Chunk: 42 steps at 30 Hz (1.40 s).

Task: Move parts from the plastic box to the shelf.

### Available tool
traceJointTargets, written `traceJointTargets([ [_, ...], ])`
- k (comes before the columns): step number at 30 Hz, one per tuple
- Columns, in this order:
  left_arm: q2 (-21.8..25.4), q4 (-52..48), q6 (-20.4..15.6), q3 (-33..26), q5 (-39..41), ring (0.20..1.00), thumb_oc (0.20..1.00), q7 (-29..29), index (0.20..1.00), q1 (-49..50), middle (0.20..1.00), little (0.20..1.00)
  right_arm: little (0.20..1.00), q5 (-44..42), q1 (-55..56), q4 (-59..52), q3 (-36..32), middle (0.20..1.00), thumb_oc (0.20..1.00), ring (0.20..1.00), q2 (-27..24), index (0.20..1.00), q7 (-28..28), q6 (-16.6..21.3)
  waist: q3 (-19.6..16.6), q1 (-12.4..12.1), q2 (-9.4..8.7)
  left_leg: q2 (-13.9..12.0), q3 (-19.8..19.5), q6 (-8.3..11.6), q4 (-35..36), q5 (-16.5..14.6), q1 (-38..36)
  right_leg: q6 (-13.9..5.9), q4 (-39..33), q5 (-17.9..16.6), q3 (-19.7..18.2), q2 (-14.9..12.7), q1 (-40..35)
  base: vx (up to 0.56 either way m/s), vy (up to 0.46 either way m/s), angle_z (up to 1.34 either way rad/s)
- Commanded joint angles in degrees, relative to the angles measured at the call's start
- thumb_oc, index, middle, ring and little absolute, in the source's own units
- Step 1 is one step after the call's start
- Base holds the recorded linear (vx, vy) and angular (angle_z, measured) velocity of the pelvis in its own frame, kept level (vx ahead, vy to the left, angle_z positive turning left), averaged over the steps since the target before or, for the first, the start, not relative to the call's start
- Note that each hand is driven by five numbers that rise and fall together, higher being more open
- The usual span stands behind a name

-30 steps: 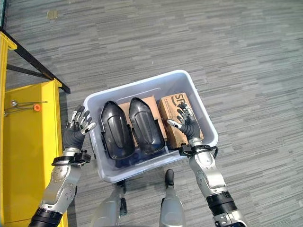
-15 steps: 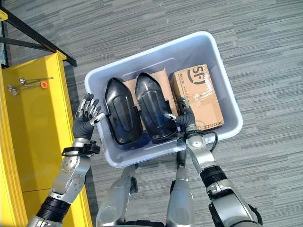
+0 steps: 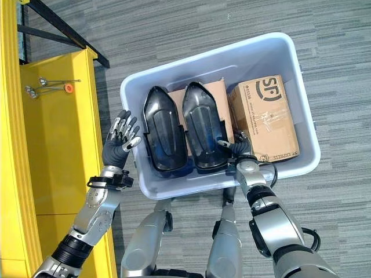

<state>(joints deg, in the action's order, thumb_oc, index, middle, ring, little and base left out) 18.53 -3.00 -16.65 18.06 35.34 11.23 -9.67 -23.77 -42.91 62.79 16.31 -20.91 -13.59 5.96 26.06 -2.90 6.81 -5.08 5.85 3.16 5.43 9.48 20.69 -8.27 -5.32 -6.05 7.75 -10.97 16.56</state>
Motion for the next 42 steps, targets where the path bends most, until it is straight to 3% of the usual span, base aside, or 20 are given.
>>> traceJointTargets([
  [1,0.99,-3.54,-3.44,-0.07,-0.03,1.0,1.0,-0.32,1.0,-1.36,1.0,1.0,1.0,1.93,-3.11,3.52,1.24,1.0,1.0,1.0,-1.67,1.0,-1.59,0.37,-0.23,-0.37,-1.03,-4.4,2.01,4.57,-0.43,0.31,-2.26,-2.98,0.41,-1.99,0.35,-4.6,-0.05,-0.01,0.008,0.1],
  [11,1.3,-4.21,-3.67,0.84,-0.33,1.0,1.0,0.42,1.0,-2.02,1.0,1.0,1.0,6.86,-5.02,8.07,2.19,1.0,1.0,1.0,-2.7,1.0,-3.78,-1.12,0.78,-1.37,-0.88,-4.02,1.23,4.1,-0.43,0.33,-1.36,-3.06,0.68,-1.79,1.09,-4.8,0.28,0.0,0.006,0.03],
  [13,1.3,-4.33,-3.78,0.62,-1.19,1.0,1.0,1.3,1.0,-2.45,1.0,1.0,0.2,11.32,-5.5,7.25,4.28,0.2,0.2,0.2,-2.26,0.2,-4.75,-1.83,1.58,-1.42,-1.41,-3.71,1.2,3.65,-0.43,0.3,-1.3,-2.96,0.95,-1.59,1.01,-4.81,0.39,-0.01,0.023,0.12],
  [19,1.09,-4.23,-3.9,0.44,-1.71,1.0,1.0,2.97,1.0,-2.95,1.0,1.0,0.2,12.82,-5.76,6.68,3.31,0.2,0.2,0.2,-1.06,0.2,-8.24,-1.87,2.08,-1.34,-1.8,-3.11,0.92,3.21,-0.78,-0.14,-1.12,-2.98,1.04,-1.51,1.18,-5.3,0.16,0.0,0.014,0.03],
  [27,1.3,-3.5,-3.32,-0.14,-2.47,1.0,1.0,4.67,1.0,-3.21,1.0,1.0,0.2,7.59,-2.9,0.7,-0.65,0.2,0.2,0.2,1.81,0.2,-11.69,0.28,1.2,0.1,-2.64,-3.46,1.09,3.21,-0.43,-0.9,-2.61,-2.96,0.75,-1.47,0.41,-5.13,-0.51,0.0,0.0,0.0],
  [42,2.28,-3.91,-2.28,-4.83,-3.62,1.0,1.0,5.13,1.0,0.56,1.0,1.0,0.2,9.0,12.99,-33.74,-8.31,0.2,0.2,0.2,1.59,0.2,-15.29,5.72,-1.84,3.65,-4.81,-4.33,2.06,3.72,-0.43,-1.75,-5.12,-3.05,0.49,-1.77,-0.54,-4.72,-1.52,0.01,-0.003,-0.05],
])
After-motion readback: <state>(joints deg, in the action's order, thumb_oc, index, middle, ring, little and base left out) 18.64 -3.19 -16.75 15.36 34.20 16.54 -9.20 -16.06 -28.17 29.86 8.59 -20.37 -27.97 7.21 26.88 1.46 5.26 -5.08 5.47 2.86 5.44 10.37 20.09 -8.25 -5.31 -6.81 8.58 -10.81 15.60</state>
